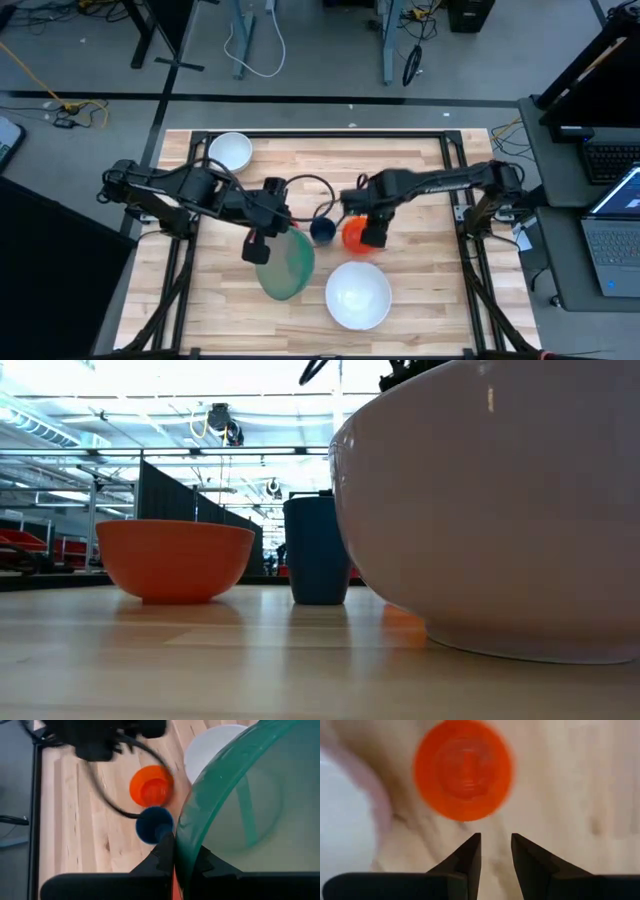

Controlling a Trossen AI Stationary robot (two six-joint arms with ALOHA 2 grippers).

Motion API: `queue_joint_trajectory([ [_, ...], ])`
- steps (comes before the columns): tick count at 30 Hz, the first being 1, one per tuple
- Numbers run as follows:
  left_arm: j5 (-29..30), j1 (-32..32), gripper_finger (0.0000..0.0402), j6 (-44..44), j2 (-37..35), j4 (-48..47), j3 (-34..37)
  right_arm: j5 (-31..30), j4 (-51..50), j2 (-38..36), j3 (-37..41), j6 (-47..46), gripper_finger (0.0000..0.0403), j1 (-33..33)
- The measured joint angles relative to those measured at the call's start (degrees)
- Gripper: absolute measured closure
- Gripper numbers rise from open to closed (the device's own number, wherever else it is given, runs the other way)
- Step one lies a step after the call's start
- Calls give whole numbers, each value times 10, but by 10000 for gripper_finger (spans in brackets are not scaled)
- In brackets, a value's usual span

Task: Nest bowls inside each other
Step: Stack the green bowl onto the bottom white bowl

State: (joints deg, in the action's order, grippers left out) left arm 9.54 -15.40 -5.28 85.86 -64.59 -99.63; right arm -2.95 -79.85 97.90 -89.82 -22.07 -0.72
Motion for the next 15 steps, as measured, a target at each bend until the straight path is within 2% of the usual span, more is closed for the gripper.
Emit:
queue_joint_trajectory([
  [8, -27, -1, 402, -2, 23, 68, 0, -94, -20, -85, 0, -6, 312, 91],
  [15, -47, 2, 402, -14, 61, 169, 0, -101, -24, -145, 0, 7, 312, 156],
])
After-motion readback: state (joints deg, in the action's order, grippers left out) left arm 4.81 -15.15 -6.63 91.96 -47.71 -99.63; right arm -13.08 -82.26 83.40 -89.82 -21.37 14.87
